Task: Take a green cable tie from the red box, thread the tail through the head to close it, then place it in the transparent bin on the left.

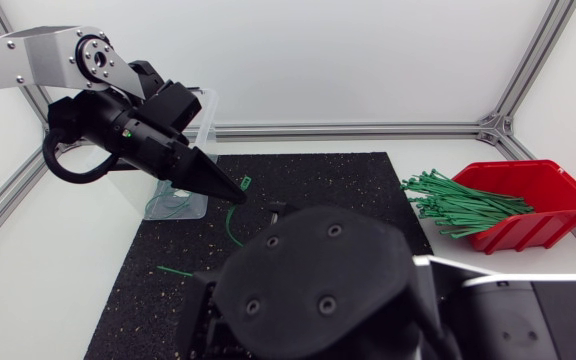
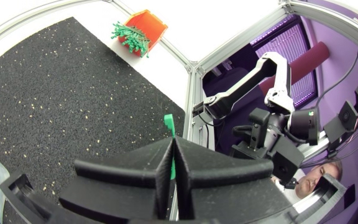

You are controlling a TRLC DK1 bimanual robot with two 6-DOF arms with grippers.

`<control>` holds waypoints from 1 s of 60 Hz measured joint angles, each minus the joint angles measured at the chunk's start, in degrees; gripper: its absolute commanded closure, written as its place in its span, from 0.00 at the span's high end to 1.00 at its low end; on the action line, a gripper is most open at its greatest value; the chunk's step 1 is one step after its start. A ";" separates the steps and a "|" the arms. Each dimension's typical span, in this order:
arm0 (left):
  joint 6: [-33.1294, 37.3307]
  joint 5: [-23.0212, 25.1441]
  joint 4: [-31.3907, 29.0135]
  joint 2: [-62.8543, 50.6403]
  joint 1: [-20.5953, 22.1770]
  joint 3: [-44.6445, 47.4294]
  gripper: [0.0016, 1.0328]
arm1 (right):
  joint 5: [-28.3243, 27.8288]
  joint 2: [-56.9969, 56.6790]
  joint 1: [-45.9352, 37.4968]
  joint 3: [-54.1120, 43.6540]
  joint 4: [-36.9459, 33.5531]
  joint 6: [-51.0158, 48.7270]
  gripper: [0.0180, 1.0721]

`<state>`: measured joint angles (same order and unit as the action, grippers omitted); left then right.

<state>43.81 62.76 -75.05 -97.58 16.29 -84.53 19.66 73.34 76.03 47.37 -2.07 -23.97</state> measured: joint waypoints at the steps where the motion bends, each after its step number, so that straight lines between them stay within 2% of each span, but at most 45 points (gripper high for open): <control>1: 0.02 0.15 0.66 0.57 0.00 0.63 0.03 | -0.26 -0.28 -0.02 0.07 -0.50 0.55 0.05; 11: 0.00 1.18 8.20 5.92 0.00 6.36 0.03 | -2.30 -1.33 -0.79 1.46 -4.96 3.89 0.05; 22: -0.35 1.75 17.51 11.69 -0.07 12.74 0.03 | -9.77 -2.16 -4.17 3.37 -10.49 8.35 0.05; 30: -3.56 1.25 29.81 16.85 -0.07 18.56 0.03 | -15.34 -2.43 -6.84 4.09 -12.81 10.38 0.05; 38: -10.64 -2.29 46.71 23.76 -0.04 26.40 0.03 | -20.17 -2.47 -9.33 5.27 -15.15 11.52 0.05; 42: -13.99 -3.52 53.33 26.69 0.13 29.79 0.03 | -22.75 -2.47 -10.58 6.25 -16.79 11.82 0.05; 49: -16.90 -4.90 58.77 29.44 0.39 33.00 0.03 | -26.08 -2.45 -12.87 7.93 -18.29 12.00 0.05; 60: -17.77 -7.26 64.65 30.29 0.00 35.91 0.03 | -32.46 -1.86 -17.84 10.19 -20.72 12.00 0.05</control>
<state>26.04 55.51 -10.39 -67.29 16.29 -48.62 -12.80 71.48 58.19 57.56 -22.79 -11.97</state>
